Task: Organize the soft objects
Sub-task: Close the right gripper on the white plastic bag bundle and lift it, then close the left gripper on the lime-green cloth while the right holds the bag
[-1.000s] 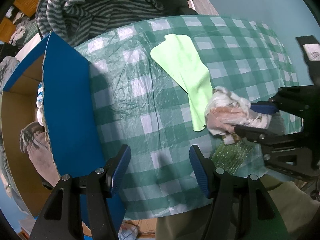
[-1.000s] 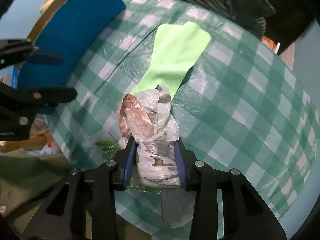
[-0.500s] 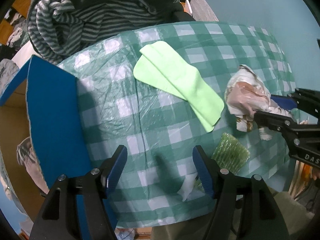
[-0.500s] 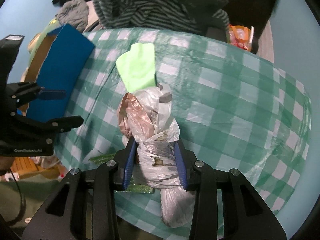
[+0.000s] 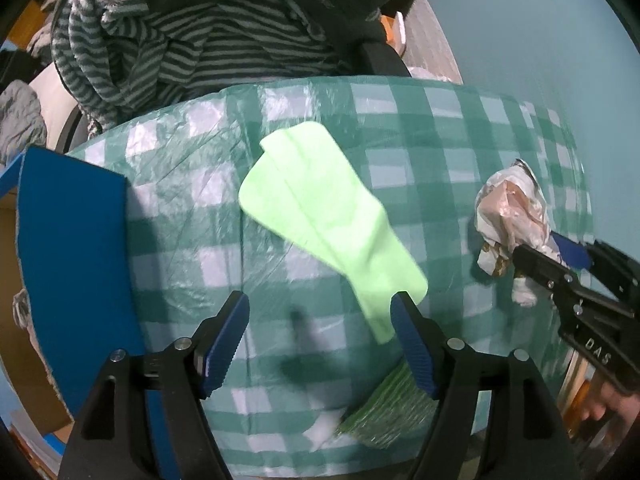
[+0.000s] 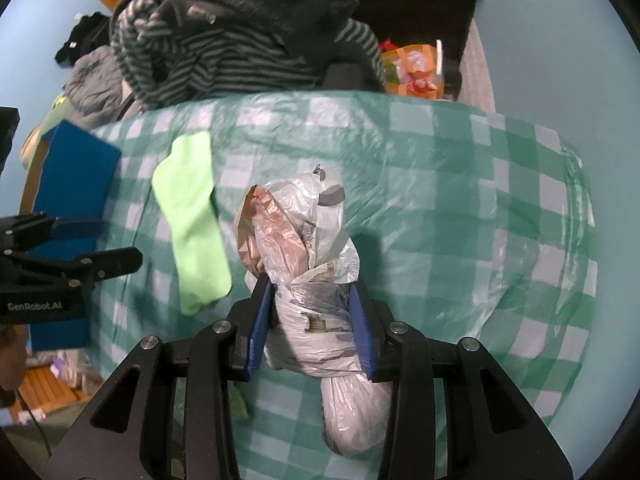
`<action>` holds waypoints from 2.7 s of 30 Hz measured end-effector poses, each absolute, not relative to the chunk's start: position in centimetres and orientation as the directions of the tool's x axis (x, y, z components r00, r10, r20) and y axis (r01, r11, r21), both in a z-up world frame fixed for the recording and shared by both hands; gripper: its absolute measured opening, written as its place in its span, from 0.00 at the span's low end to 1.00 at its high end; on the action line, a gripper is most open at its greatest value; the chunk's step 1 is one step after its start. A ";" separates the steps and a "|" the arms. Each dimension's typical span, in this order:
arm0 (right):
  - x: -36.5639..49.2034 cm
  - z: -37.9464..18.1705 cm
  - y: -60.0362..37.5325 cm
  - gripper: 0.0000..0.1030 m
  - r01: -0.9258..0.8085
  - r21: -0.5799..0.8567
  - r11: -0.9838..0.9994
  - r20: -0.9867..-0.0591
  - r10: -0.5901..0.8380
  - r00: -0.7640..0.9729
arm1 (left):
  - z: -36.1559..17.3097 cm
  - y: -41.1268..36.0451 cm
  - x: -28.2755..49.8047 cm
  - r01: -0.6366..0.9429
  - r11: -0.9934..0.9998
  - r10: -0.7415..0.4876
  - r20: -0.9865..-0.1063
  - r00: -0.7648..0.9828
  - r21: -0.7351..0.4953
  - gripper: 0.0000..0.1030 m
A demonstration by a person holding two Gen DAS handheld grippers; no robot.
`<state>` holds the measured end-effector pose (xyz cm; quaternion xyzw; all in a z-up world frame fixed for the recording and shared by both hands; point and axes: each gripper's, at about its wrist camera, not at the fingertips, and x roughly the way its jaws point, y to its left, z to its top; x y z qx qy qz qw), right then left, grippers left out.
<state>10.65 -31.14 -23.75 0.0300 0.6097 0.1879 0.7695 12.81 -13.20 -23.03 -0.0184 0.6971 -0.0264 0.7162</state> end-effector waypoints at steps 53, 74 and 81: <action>14.4 -24.8 -31.4 0.64 -0.345 0.241 0.907 -0.947 0.298 0.120 | -27.1 -13.8 15.6 -0.164 0.986 -0.023 -1.000 -0.017 -0.020 0.08; 13.8 -26.6 -29.3 0.36 -0.424 0.115 0.898 -0.980 0.174 0.101 | -24.1 -11.9 12.0 -0.141 0.990 -0.020 -0.998 0.061 -0.029 0.07; 13.3 -24.7 -29.0 0.36 -0.422 0.135 0.897 -0.972 0.202 0.119 | -22.6 -11.7 11.0 -0.116 0.993 -0.011 -0.996 0.086 -0.021 0.07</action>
